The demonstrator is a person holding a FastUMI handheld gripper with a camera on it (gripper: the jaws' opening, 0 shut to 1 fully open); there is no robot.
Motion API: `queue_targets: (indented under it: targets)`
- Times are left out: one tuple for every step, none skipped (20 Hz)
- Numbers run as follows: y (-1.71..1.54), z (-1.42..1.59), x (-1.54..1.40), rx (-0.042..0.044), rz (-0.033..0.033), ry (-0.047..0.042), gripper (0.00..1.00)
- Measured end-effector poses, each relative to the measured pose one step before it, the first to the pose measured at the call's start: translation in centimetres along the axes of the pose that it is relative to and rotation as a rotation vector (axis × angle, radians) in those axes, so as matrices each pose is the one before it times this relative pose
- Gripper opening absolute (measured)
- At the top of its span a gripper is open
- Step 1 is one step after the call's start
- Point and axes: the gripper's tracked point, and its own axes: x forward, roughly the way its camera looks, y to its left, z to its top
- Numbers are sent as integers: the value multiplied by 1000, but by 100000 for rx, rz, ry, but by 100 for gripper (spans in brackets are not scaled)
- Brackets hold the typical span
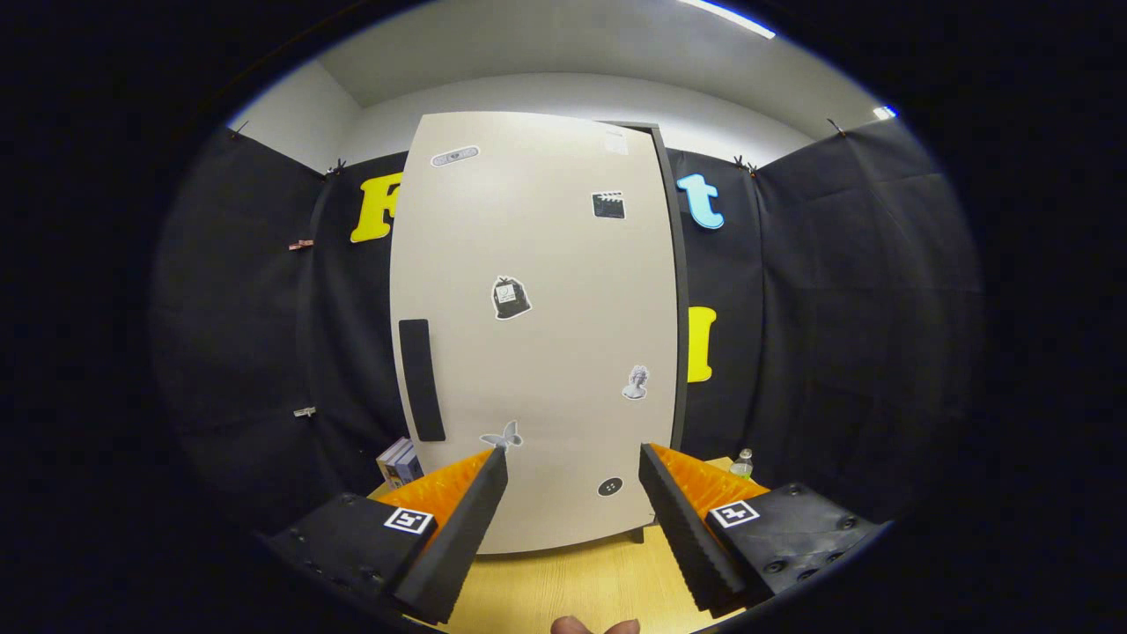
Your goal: Open the shoe cabinet door, grab the shoes and put them into the shoe cabinet, then close the shoe cabinet door.
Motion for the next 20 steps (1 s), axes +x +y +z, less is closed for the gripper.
queue_targets:
  targets:
    - [-42, 36, 34, 261, -63, -9, 98]
    - [-107, 29, -26, 111, -82, 31, 98]
    - [-29, -4, -35, -139, 16, -16, 98]
    - [-34, 3, -30, -206, -76, -131, 98]
    - [-61, 22, -44, 6, -123, -63, 98]
    - [48, -30, -95, 161, 50, 44, 98]
    - [4, 17, 21, 84, 5, 48, 98]
    - [38, -24, -89, 2, -111, -38, 98]
    - [6, 289, -135, -101, 131, 63, 98]
    - [-36, 35, 21, -55, -59, -124, 98]
    - [-2, -9, 5, -59, 36, 119, 98]
    - [37, -75, -62, 130, -6, 52, 98]
    - [25, -11, -6, 98, 57, 72, 98]
    - [-3, -3, -39, -26, 10, -2, 98]
    - [-18, 14, 13, -135, -79, -92, 98]
    - [19, -10, 20, -133, 38, 105, 98]
    - [12, 6, -26, -27, 100, 50, 98]
    - [35, -63, -1, 58, 88, -6, 98]
    - [-28, 0, 5, 45, 0, 90, 98]
    - [35, -55, -20, 33, 69, 188, 98]
